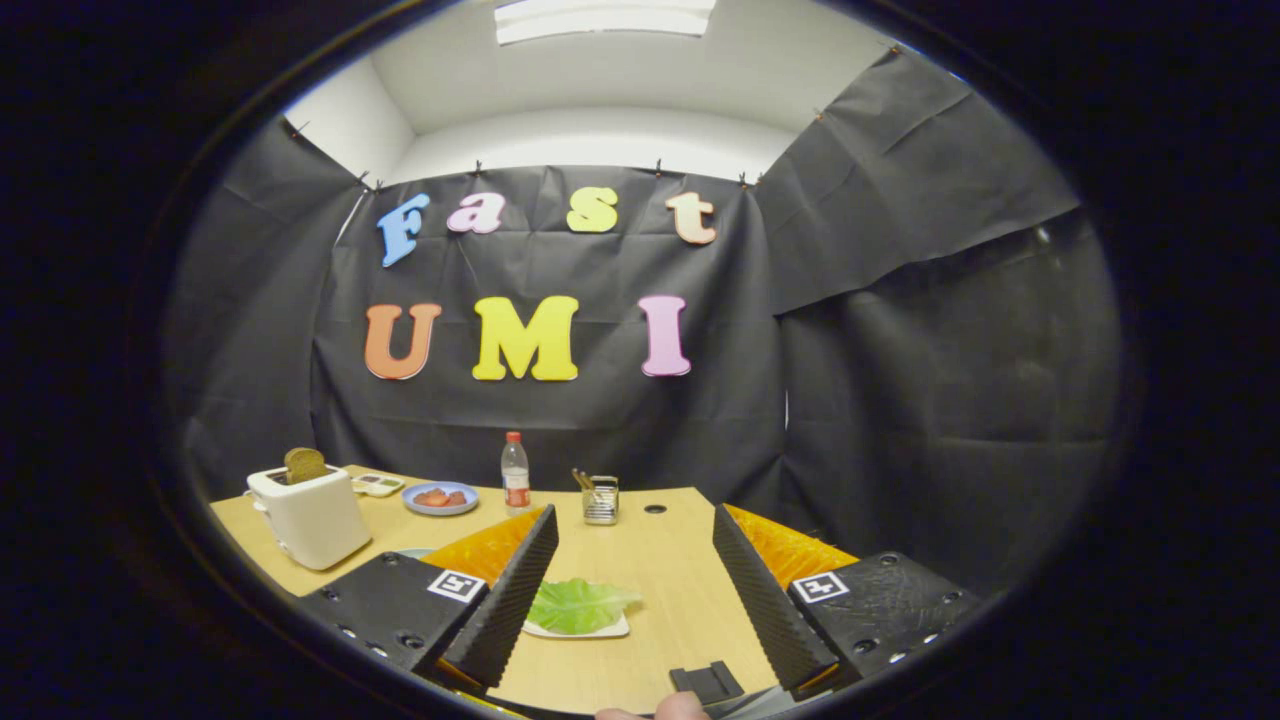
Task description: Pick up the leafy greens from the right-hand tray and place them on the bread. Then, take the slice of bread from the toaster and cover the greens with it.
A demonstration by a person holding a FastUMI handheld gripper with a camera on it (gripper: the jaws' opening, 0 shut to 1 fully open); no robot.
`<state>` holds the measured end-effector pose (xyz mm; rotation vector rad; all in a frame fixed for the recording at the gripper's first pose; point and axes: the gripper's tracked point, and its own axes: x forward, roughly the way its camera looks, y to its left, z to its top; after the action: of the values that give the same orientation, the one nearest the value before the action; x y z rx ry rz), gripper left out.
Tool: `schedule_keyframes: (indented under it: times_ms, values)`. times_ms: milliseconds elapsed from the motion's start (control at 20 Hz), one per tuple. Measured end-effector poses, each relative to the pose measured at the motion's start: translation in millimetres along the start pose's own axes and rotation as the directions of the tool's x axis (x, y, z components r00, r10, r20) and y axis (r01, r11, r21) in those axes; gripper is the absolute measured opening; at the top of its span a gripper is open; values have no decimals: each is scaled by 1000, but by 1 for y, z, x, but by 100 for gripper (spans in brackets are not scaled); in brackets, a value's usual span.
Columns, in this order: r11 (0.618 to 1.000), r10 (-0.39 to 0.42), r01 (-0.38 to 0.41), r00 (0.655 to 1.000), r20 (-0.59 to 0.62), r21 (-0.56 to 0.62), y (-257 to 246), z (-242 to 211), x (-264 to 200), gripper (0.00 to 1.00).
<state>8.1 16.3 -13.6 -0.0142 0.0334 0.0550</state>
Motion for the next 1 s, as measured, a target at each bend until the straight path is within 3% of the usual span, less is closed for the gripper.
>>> schedule_keyframes:
  times_ms: [650,1000]
  values:
    - [1000,18,-19,997,-72,-12,14,-25,11,95]
    - [999,30,-33,972,-232,-10,20,-82,33,95]
